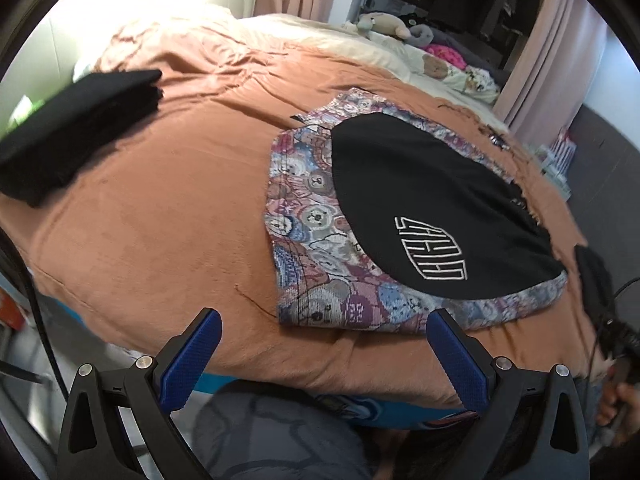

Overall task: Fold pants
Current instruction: 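Move both tools toward the hem of the black print-lined shorts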

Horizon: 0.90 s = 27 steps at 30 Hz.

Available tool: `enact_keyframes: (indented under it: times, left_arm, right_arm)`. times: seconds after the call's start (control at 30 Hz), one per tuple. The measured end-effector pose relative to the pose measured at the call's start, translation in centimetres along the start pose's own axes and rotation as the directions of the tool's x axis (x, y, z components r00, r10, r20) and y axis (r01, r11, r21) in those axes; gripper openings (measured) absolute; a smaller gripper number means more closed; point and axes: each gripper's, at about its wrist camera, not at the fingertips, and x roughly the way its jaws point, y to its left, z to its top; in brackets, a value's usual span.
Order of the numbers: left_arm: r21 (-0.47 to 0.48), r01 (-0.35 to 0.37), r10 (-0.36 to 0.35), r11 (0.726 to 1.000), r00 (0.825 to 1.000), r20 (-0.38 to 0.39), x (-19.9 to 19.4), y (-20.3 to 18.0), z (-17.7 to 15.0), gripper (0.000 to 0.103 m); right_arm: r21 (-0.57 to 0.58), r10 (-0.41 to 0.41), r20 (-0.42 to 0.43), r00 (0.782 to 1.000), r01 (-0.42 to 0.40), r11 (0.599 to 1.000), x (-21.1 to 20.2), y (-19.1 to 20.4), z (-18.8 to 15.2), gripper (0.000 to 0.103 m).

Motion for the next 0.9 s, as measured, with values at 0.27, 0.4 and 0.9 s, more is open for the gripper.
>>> enact_keyframes:
  times: [0.27, 0.4, 0.9]
  left_arm:
    - [-0.025, 0.098, -0.099, 0.995, 0.995, -0.025, 2.4, 1.4, 0.2, 0.097]
    - [-0.008, 0.145, -0.146, 0.989, 0.988, -0.042, 4.0, 1.6, 0.7, 0.097]
    - [-0.027, 0.372, -0.372, 0.928, 0.924, -0.092, 6.8, 2.5, 1.8, 0.096]
  right_arm:
    - [0.035, 0.038, -0.047, 0.998, -0.036, 0.999, 2.5, -1.5, 0.6, 0.103]
    - [0.051, 0.064, -0.065, 0.996, -0.06, 0.997, 3.5, -1.7, 0.7, 0.103]
    - [0.098, 0.189, -0.113, 0.975, -0.179, 0.979, 8.0, -1.6, 2.0, 0.1]
